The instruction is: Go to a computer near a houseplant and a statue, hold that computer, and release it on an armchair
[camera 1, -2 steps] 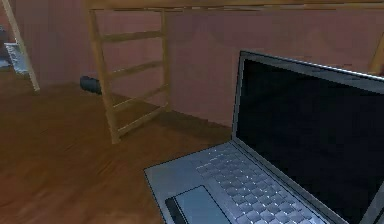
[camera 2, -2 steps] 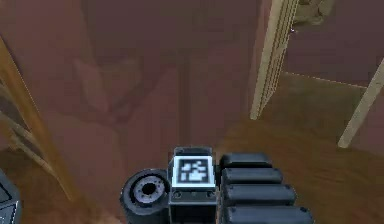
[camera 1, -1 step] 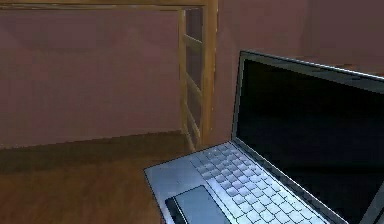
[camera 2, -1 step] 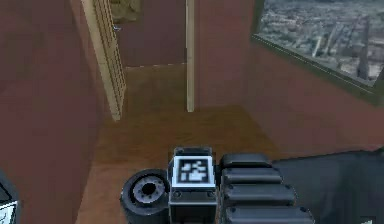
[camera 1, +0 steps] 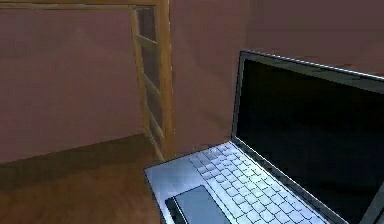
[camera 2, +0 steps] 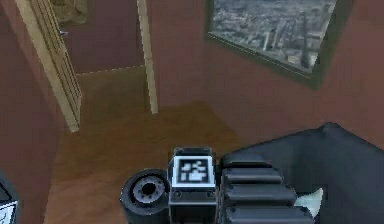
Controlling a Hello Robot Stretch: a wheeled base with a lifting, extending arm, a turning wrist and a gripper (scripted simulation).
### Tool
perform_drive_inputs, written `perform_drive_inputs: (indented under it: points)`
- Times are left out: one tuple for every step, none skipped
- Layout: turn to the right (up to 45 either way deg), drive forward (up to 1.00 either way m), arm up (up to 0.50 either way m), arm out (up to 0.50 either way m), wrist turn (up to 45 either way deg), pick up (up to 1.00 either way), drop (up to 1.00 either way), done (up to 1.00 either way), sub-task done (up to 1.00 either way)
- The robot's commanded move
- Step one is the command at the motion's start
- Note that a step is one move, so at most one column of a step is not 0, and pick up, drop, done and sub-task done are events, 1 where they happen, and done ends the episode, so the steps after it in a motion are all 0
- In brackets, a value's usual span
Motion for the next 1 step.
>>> perform_drive_inputs:
  points:
    - [-45.0,0.00,0.00,0.00,0.0,0.00,0.00,0.00,0.00]
